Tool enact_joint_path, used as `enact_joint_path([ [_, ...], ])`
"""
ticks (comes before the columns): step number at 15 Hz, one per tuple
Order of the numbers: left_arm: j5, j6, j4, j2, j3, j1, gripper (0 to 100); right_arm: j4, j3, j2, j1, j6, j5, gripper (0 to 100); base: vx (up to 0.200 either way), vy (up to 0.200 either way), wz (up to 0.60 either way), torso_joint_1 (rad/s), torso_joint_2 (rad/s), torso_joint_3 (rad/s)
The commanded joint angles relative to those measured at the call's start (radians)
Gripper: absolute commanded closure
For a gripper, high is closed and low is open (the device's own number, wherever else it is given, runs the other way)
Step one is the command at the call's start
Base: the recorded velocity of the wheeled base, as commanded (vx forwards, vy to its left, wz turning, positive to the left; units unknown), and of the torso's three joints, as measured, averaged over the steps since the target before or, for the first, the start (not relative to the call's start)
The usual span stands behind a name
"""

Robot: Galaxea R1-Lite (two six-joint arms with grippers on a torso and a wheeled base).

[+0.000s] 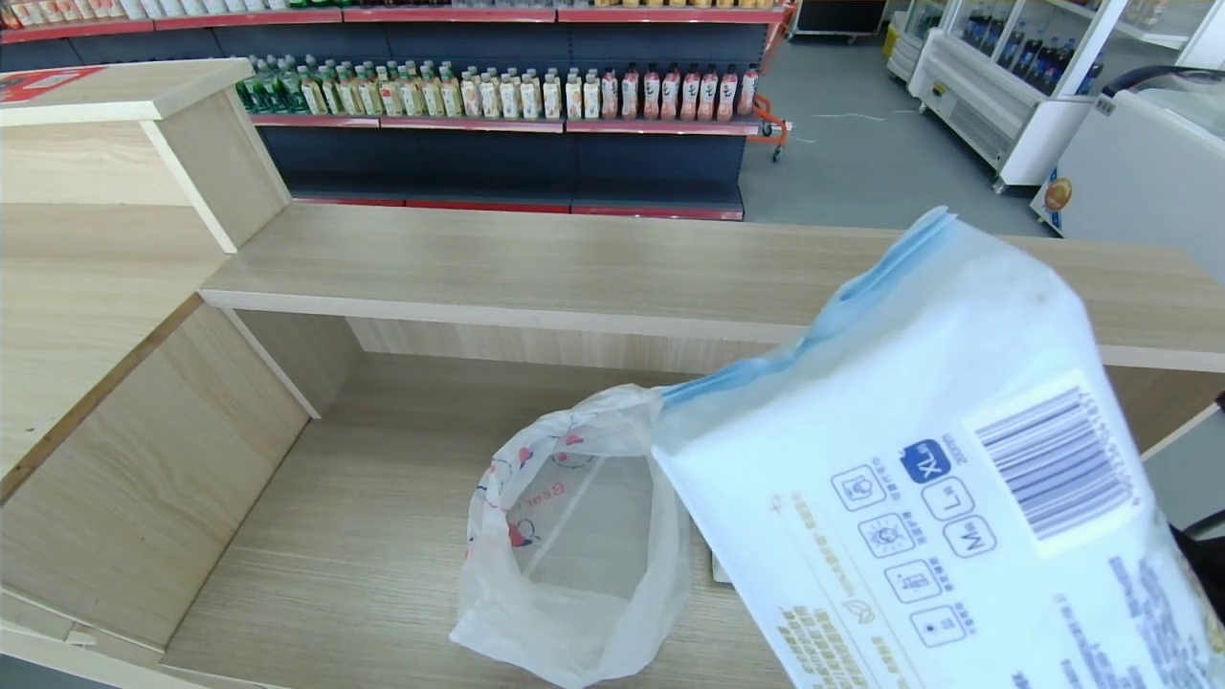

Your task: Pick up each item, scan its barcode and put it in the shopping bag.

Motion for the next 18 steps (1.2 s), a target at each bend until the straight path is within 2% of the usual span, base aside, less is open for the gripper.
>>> enact_joint_path([
  [1, 0.000, 0.000, 0.000, 0.000, 0.000, -0.001, 0, 0.002, -0.035, 0.033, 0.029, 0.000, 0.000, 100, 0.000, 0.000, 0.00, 0.000, 0.00, 0.000],
  [3, 0.000, 0.000, 0.000, 0.000, 0.000, -0.001, 0, 0.002, -0.024, 0.041, 0.037, -0.020, -0.005, 100, 0.000, 0.000, 0.00, 0.000, 0.00, 0.000],
  [4, 0.000, 0.000, 0.000, 0.000, 0.000, 0.001, 0, 0.002, -0.017, 0.051, 0.037, -0.092, -0.029, 100, 0.000, 0.000, 0.00, 0.000, 0.00, 0.000],
  [6, 0.000, 0.000, 0.000, 0.000, 0.000, 0.001, 0, -0.005, 0.006, 0.094, 0.020, -0.329, -0.174, 100, 0.000, 0.000, 0.00, 0.000, 0.00, 0.000],
  [7, 0.000, 0.000, 0.000, 0.000, 0.000, -0.001, 0, -0.008, 0.005, 0.145, -0.049, -0.520, -0.195, 100, 0.000, 0.000, 0.00, 0.000, 0.00, 0.000],
  [8, 0.000, 0.000, 0.000, 0.000, 0.000, 0.001, 0, -0.024, 0.002, 0.179, -0.089, -0.620, -0.206, 100, 0.000, 0.000, 0.00, 0.000, 0.00, 0.000],
  [10, 0.000, 0.000, 0.000, 0.000, 0.000, 0.001, 0, -0.133, 0.006, 0.231, -0.132, -0.773, -0.303, 100, 0.000, 0.000, 0.00, 0.000, 0.00, 0.000],
  [11, 0.000, 0.000, 0.000, 0.000, 0.000, 0.001, 0, -0.229, 0.000, 0.269, -0.183, -0.892, -0.375, 100, 0.000, 0.000, 0.00, 0.000, 0.00, 0.000],
  [13, 0.000, 0.000, 0.000, 0.000, 0.000, -0.001, 0, -0.364, 0.011, 0.307, -0.193, -1.065, -0.453, 100, 0.000, 0.000, 0.00, 0.000, 0.00, 0.000],
  [14, 0.000, 0.000, 0.000, 0.000, 0.000, 0.001, 0, -0.387, 0.017, 0.311, -0.192, -1.091, -0.454, 100, 0.000, 0.000, 0.00, 0.000, 0.00, 0.000],
  [16, 0.000, 0.000, 0.000, 0.000, 0.000, 0.001, 0, -0.450, 0.041, 0.321, -0.192, -1.244, -0.461, 100, 0.000, 0.000, 0.00, 0.000, 0.00, 0.000],
  [18, 0.000, 0.000, 0.000, 0.000, 0.000, -0.001, 0, -0.456, 0.057, 0.318, -0.184, -1.287, -0.461, 100, 0.000, 0.000, 0.00, 0.000, 0.00, 0.000],
])
